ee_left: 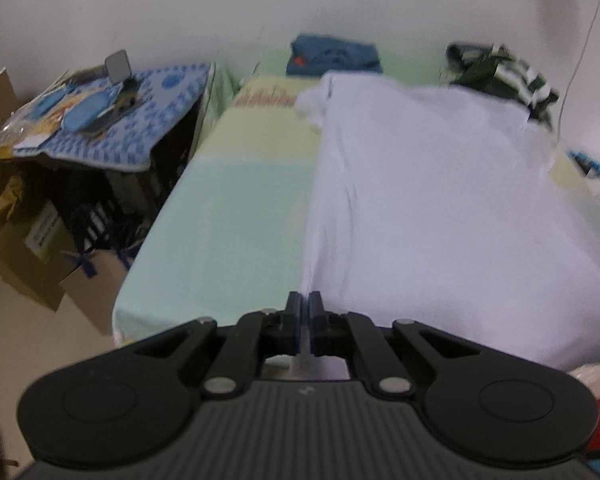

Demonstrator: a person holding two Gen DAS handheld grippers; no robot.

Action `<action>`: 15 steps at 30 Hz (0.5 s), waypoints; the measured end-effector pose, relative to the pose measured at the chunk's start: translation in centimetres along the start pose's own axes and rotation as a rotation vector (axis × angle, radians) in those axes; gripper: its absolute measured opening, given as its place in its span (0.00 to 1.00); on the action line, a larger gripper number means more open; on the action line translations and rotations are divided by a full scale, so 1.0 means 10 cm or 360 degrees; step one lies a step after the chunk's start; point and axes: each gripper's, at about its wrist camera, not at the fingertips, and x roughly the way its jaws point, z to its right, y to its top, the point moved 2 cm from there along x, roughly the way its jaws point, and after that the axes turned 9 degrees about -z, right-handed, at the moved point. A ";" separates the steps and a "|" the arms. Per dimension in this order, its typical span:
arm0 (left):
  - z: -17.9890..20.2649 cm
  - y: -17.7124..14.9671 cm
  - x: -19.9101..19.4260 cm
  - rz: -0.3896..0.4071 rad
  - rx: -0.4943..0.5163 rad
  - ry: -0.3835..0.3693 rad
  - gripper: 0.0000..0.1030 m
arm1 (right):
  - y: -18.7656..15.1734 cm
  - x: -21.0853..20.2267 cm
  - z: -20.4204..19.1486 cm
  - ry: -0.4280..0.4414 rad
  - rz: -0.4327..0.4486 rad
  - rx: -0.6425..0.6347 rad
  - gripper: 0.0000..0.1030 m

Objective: Fold clothes

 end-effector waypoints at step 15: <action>0.00 0.40 0.35 0.0080 0.0157 0.0019 0.13 | 0.59 0.01 -0.44 -0.0227 0.0179 -0.0353 0.09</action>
